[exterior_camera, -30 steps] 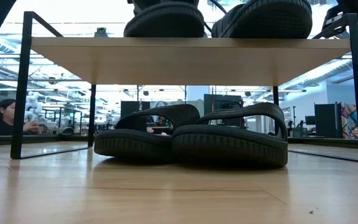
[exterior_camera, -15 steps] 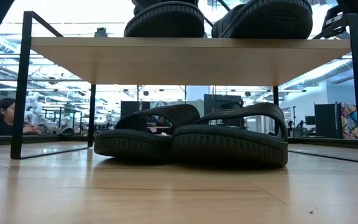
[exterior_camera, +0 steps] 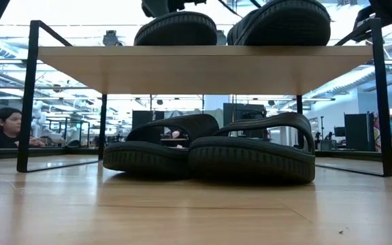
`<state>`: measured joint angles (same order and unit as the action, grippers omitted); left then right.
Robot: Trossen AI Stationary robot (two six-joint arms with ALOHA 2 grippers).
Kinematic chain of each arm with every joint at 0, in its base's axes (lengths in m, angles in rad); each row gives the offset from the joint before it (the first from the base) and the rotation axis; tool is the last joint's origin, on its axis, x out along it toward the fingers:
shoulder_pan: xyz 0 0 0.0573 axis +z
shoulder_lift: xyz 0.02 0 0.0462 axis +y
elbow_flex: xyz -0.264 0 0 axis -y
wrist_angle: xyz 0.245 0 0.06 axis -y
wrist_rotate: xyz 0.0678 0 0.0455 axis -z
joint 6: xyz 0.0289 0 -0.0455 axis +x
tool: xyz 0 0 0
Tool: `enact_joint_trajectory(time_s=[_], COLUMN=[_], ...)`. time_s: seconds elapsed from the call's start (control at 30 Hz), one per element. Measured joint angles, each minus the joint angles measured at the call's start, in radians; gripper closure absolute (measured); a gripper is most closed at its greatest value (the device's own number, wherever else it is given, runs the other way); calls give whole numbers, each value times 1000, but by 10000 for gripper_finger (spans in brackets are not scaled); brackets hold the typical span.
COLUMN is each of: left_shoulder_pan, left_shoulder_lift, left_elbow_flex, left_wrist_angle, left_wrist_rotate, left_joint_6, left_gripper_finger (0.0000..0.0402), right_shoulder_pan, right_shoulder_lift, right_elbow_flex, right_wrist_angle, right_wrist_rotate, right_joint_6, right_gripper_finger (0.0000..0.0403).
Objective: Pick and place slides into the shelf
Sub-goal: Put the left black slipper aligned with the right black slipper on the shelf, then adjust the shelf
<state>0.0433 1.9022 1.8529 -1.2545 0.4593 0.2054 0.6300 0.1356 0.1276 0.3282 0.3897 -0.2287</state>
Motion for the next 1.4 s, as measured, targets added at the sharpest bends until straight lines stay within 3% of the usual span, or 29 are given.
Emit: enact_joint_trajectory(time_s=[0.4, 0.6, 0.73, 0.93, 1.07, 1.4], left_shoulder_pan=[-20, -33, -50, -73, -72, -130], left_shoulder_lift=[-7, -18, -63, -196, -317, -554], left_elbow_flex=[168, 206, 196, 193, 86, -394], left_wrist_angle=[-63, -241, -317, -320, -316, -319], left_wrist_rotate=[-120, -363, -590, -699, -715, -691], left_joint_6=[2, -6, -84, -252, -471, -781], left_gripper_finger=[92, 110, 163, 306, 390, 397], right_shoulder_pan=[0, 0, 0, 0, 0, 0], right_shoulder_lift=[0, 0, 0, 0, 0, 0], right_elbow_flex=[0, 0, 0, 0, 0, 0], right_wrist_angle=[1, 0, 0, 1, 1, 4], right_wrist_rotate=[0, 0, -1, -1, -2, -2], right_joint_6=[0, 8, 8, 8, 8, 8], right_gripper_finger=[403, 403, 403, 403, 403, 403])
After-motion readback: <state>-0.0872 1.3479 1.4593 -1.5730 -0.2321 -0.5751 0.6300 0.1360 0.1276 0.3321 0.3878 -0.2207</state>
